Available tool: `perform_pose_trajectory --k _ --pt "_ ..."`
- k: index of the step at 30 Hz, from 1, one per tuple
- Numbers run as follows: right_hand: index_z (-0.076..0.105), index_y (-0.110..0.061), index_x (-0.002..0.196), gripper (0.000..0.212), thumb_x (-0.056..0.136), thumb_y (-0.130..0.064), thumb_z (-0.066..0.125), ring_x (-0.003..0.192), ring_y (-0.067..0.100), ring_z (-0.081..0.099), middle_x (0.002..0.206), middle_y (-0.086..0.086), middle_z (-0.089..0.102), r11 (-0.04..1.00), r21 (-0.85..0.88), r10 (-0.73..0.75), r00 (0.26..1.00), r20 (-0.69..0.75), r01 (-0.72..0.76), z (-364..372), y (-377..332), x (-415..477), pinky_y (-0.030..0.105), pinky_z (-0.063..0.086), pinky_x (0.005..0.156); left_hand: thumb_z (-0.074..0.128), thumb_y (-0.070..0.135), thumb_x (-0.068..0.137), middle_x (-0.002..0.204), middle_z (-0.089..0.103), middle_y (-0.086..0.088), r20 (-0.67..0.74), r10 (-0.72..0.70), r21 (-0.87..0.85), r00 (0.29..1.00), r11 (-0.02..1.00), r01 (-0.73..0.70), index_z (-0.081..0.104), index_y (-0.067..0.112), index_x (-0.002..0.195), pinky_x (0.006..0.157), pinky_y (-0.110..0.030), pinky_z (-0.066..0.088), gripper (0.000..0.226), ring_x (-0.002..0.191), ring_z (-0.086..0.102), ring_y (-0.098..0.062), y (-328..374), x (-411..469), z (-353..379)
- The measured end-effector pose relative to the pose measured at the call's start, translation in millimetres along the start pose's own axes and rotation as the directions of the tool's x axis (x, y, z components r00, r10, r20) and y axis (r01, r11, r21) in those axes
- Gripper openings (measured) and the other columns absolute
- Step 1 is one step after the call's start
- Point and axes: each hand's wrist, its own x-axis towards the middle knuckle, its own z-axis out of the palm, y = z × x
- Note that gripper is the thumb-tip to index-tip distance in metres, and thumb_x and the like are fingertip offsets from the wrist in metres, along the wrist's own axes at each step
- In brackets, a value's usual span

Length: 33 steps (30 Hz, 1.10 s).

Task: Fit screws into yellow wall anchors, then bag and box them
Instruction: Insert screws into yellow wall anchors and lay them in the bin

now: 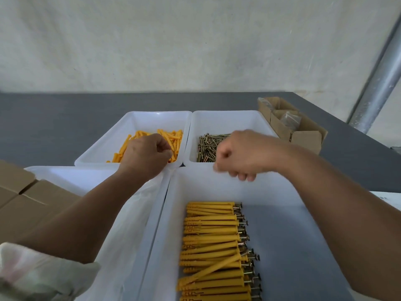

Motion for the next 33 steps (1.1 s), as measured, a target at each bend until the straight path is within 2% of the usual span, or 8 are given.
perform_pose_trajectory --k 3,5,11,14,17,21,28,33 --pt "0.067 -0.023 0.081 0.018 0.091 -0.036 0.058 0.066 0.012 0.068 0.074 -0.006 0.069 0.998 0.053 0.050 0.934 -0.353 -0.034 -8 23 11 0.025 0.052 0.058 0.064 0.020 0.086 0.072 0.059 0.014 0.007 0.034 0.082 0.999 0.996 -0.034 0.070 0.021 0.086 0.055 -0.013 0.034 0.007 0.070 0.051 -0.005 -6 3 4" --pt "0.066 -0.023 0.083 0.019 0.095 -0.031 0.054 0.074 0.013 0.061 0.076 -0.009 0.063 0.997 0.027 0.082 0.893 -0.442 -0.078 -6 40 19 0.022 0.039 0.055 0.061 0.022 0.088 0.070 0.057 0.013 0.014 0.049 0.130 0.999 0.990 -0.051 0.071 0.020 0.087 0.053 -0.015 0.033 0.010 0.067 0.049 -0.005 -9 4 6" --pt "0.062 -0.014 0.091 0.030 0.101 -0.032 0.041 0.082 0.020 0.055 0.085 0.000 0.061 0.988 0.027 0.151 0.944 -0.292 -0.149 18 65 41 0.027 0.034 0.058 0.050 0.030 0.093 0.070 0.054 0.009 0.090 0.043 0.271 0.995 0.960 -0.066 0.066 0.020 0.080 0.053 -0.026 0.030 0.023 0.068 0.046 -0.012 -11 9 10" --pt "0.058 -0.022 0.122 0.040 0.104 -0.041 0.027 0.123 0.026 0.048 0.133 0.003 0.056 0.985 -0.087 0.137 0.982 -0.131 -0.150 22 59 48 0.034 0.038 0.091 0.044 0.033 0.095 0.071 0.056 0.007 0.147 0.029 0.304 0.989 0.950 -0.073 0.060 0.022 0.073 0.053 -0.027 0.030 0.029 0.067 0.047 -0.012 -13 11 11" --pt "0.031 -0.027 0.152 0.055 0.104 -0.051 0.019 0.148 0.024 0.021 0.161 0.001 0.025 0.972 -0.152 0.182 0.983 -0.005 -0.181 22 57 55 0.039 0.017 0.116 0.039 0.035 0.098 0.076 0.057 0.006 0.214 0.014 0.325 0.977 0.942 -0.084 0.062 0.023 0.078 0.060 -0.029 0.033 0.032 0.072 0.049 -0.014 -13 12 11" --pt "0.028 -0.025 0.154 0.065 0.100 -0.060 0.021 0.149 0.025 0.016 0.163 0.003 0.018 0.958 -0.086 0.280 0.959 0.047 -0.275 21 56 62 0.044 0.013 0.119 0.035 0.035 0.100 0.076 0.054 0.010 0.281 -0.009 0.364 0.960 0.926 -0.098 0.059 0.026 0.079 0.067 -0.030 0.035 0.034 0.082 0.051 -0.018 -13 13 11" --pt "0.041 -0.014 0.147 0.058 0.103 -0.050 0.031 0.144 0.027 0.030 0.158 0.007 0.031 0.961 -0.082 0.267 0.963 0.026 -0.264 19 49 62 0.039 0.025 0.113 0.033 0.032 0.100 0.086 0.054 0.005 0.311 -0.042 0.395 0.949 0.914 -0.090 0.051 0.028 0.072 0.075 -0.032 0.038 0.033 0.088 0.051 -0.019 -11 16 12" --pt "0.059 -0.008 0.126 0.045 0.103 -0.037 0.034 0.120 0.030 0.051 0.135 0.014 0.056 0.975 -0.109 0.184 0.978 -0.096 -0.194 19 50 58 0.037 0.039 0.093 0.038 0.029 0.094 0.096 0.059 0.008 0.258 -0.067 0.387 0.964 0.921 -0.040 0.062 0.030 0.095 0.073 -0.031 0.041 0.024 0.092 0.053 -0.018 -11 17 14"
